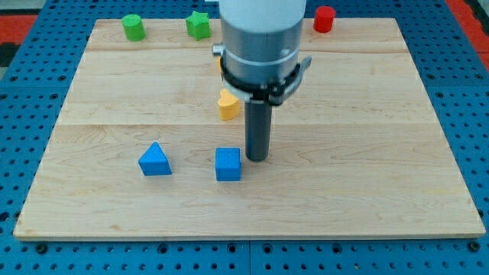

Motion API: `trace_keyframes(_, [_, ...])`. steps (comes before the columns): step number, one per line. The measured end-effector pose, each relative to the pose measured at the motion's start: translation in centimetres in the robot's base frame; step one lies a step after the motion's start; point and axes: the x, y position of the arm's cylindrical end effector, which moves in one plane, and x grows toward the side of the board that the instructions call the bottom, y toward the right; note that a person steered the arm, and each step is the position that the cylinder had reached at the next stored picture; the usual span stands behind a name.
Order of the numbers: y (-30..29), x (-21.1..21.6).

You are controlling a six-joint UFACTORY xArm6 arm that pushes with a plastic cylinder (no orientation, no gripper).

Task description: Move the triangle to the bottom of the blue cube

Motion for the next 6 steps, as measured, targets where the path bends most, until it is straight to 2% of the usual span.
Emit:
trace_keyframes(1, [-3.1, -1.3])
trace_keyframes(2, [-9.9, -1.1])
trace_keyframes(4, [-17.0, 0.5])
trace_keyframes(6, [-16.2, 4.8])
